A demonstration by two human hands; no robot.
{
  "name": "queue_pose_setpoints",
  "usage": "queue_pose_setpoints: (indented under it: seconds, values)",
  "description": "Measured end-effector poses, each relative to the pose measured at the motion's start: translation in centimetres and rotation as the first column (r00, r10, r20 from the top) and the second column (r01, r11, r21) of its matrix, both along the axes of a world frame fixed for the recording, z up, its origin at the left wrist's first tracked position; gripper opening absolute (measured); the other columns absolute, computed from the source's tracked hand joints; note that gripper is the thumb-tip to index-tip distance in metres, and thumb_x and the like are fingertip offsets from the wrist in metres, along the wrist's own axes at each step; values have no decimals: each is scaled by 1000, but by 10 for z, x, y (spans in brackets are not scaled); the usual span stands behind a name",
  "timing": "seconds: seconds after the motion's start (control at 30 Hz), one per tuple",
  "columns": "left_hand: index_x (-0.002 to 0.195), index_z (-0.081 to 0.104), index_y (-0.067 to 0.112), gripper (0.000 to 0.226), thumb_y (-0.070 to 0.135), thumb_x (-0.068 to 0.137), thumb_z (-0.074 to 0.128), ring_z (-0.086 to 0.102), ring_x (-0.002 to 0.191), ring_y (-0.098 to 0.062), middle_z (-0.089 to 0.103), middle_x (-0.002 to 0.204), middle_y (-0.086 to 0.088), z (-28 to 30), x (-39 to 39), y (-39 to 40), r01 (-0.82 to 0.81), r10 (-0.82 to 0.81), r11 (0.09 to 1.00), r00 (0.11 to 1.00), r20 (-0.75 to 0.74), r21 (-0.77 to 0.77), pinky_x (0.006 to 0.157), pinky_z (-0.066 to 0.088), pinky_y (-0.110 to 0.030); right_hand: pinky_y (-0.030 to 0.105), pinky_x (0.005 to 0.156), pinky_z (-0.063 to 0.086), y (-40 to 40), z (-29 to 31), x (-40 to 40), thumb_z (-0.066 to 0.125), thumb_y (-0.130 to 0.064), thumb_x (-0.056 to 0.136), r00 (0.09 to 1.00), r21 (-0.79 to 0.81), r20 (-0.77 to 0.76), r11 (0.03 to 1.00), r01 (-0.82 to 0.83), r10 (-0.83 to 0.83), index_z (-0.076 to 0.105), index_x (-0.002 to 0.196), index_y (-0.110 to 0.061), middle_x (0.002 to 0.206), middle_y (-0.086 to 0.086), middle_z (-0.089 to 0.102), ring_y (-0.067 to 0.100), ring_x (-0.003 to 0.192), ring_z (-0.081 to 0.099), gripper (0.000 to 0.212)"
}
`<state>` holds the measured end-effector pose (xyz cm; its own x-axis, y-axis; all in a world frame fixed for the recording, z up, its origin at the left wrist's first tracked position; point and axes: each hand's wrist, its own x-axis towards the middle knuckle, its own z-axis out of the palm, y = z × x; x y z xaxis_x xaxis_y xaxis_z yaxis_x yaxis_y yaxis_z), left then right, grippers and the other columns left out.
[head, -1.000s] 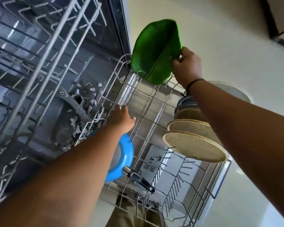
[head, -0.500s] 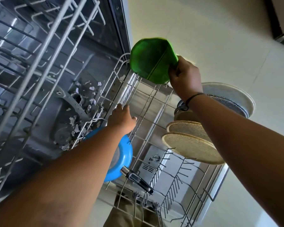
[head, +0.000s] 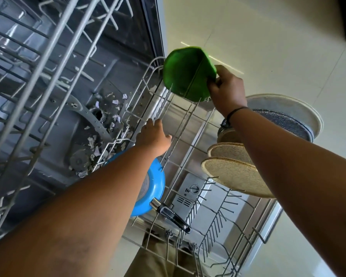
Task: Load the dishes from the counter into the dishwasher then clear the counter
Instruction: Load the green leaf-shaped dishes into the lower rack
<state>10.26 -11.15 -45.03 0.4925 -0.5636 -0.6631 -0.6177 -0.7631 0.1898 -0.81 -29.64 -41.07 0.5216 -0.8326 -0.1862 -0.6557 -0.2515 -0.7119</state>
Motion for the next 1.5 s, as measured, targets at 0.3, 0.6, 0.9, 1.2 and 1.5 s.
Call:
queue_pose_setpoints:
  seconds: [0.3, 0.6, 0.9, 1.2, 1.5]
  values:
    - [148, 22, 15, 70, 41, 92, 53, 32, 136, -34, 26, 151, -12, 4, -2, 6, 96, -95, 995, 993, 63, -19, 107, 34, -48, 32, 72, 44, 12, -5, 0, 48, -16, 95, 979, 188, -203, 982, 13, 26, 40, 135, -20, 105, 6, 62, 24, 91, 59, 41]
    - [149, 20, 15, 70, 42, 93, 51, 29, 139, -33, 20, 156, -14, 66, -28, 65, 142, -141, 989, 989, 43, -35, 112, 30, -45, 34, 95, 44, 87, 58, -43, 54, -14, 92, 963, 234, -261, 963, 131, -68, 25, 143, -16, 131, 17, 54, 30, 116, 55, 58]
    - [144, 35, 16, 69, 50, 85, 40, 37, 135, -36, 34, 151, -15, 258, -84, 209, 221, -210, 970, 972, 105, -100, 109, 31, -47, 38, 110, 32, 246, 180, -118, 56, -41, 86, 699, 245, -432, 820, -516, 569, 22, 148, -15, 143, 8, 40, 27, 134, 36, 75]
    - [125, 50, 19, 61, 52, 74, 49, 64, 107, -30, 64, 122, -10, 398, -127, 329, 134, 3, 925, 933, 361, -355, 89, 53, -45, 49, 115, 23, 345, 329, -86, 51, -41, 79, 433, -162, -472, 407, -899, 768, 27, 147, -14, 145, 12, 41, 38, 139, 29, 77]
    - [152, 13, 27, 67, 51, 94, 37, 8, 148, -21, 10, 161, -1, 502, -178, 544, -142, 364, 897, 775, 517, -419, 118, 2, -38, 44, 94, 51, 538, 418, -78, 54, -52, 71, 311, -465, -363, 118, -877, 878, 46, 132, -17, 118, 5, 62, 30, 111, 60, 71]
